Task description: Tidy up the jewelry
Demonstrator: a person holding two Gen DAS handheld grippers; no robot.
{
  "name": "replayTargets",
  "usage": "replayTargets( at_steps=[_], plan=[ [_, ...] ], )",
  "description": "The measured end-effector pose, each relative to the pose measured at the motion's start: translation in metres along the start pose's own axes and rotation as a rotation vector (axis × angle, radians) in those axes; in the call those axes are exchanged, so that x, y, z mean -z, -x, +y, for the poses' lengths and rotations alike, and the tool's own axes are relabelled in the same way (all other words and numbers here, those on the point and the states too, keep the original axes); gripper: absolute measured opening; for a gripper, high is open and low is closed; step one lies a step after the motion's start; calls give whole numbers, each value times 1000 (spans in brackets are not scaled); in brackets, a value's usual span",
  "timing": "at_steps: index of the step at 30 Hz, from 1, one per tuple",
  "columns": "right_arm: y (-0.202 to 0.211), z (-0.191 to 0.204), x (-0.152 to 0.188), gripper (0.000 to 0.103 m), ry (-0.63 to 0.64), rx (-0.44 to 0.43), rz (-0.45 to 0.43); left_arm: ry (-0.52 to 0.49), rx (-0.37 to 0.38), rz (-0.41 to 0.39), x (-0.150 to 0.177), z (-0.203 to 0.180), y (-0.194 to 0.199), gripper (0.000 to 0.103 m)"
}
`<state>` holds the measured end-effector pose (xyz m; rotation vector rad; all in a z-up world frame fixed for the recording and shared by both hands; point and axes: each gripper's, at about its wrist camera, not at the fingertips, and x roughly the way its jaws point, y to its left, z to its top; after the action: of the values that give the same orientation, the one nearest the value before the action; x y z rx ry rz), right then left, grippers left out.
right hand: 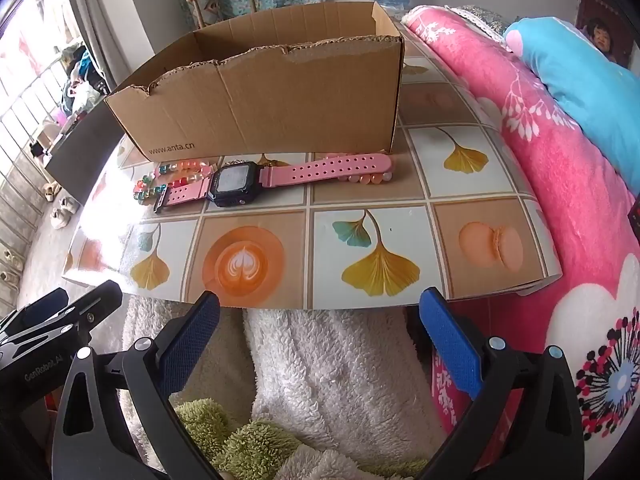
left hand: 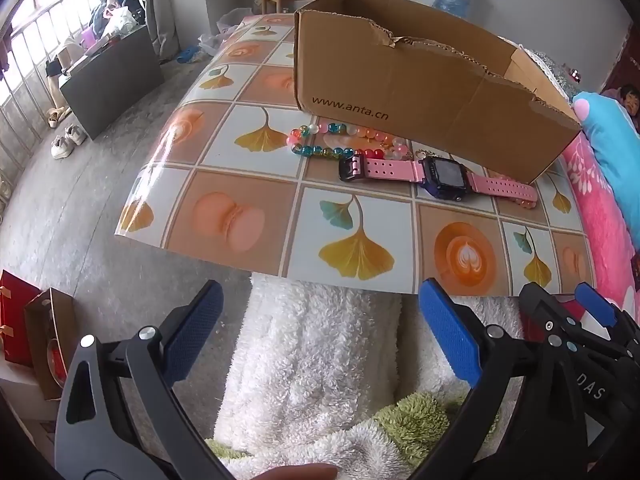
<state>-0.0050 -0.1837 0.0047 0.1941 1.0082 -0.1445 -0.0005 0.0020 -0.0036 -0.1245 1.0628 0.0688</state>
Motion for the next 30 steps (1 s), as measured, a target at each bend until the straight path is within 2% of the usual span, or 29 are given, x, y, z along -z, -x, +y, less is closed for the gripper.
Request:
replayTargets(
  at_steps=[30],
  plan=[
    [0, 0, -2, 98, 8, 17, 0, -1, -2, 2, -1, 2, 1, 95]
  ],
)
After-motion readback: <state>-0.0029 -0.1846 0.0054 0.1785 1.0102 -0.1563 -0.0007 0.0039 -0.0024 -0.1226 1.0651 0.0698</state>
